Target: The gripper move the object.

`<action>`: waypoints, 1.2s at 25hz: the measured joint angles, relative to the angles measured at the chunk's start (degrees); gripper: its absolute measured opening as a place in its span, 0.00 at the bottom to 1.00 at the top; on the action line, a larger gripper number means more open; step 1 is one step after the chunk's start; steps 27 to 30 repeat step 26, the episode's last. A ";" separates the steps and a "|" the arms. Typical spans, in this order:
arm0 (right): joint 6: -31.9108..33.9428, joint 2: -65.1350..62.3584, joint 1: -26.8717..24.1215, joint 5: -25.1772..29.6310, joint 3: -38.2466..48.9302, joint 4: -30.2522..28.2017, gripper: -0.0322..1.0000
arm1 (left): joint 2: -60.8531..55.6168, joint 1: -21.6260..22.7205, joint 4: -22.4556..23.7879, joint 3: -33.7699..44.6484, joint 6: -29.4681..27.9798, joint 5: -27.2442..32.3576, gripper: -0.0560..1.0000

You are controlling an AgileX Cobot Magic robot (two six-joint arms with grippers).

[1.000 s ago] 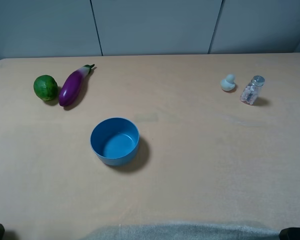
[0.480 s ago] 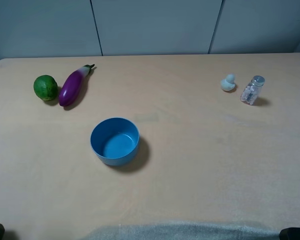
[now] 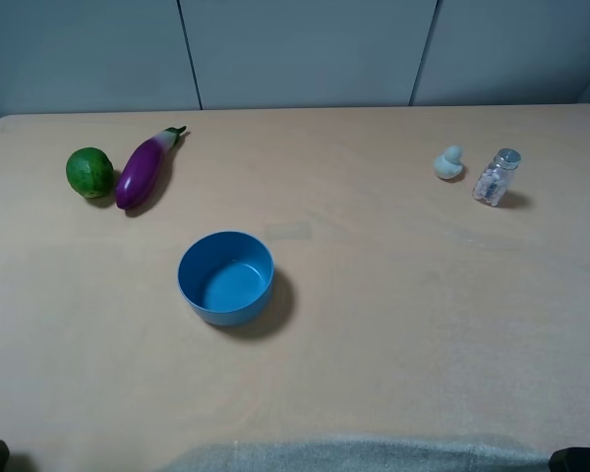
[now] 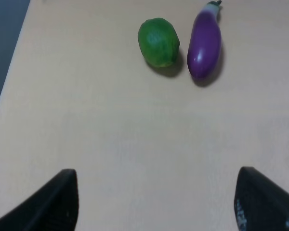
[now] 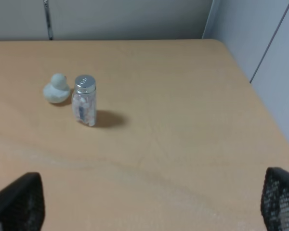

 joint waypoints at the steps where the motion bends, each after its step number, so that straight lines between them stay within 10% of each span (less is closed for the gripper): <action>1: 0.00 0.00 0.00 0.00 0.00 0.00 0.69 | 0.00 0.00 0.00 0.00 0.00 0.00 0.75; 30: -0.17 0.00 0.00 0.02 0.00 0.00 0.69 | 0.00 0.00 0.00 0.00 0.00 0.00 0.75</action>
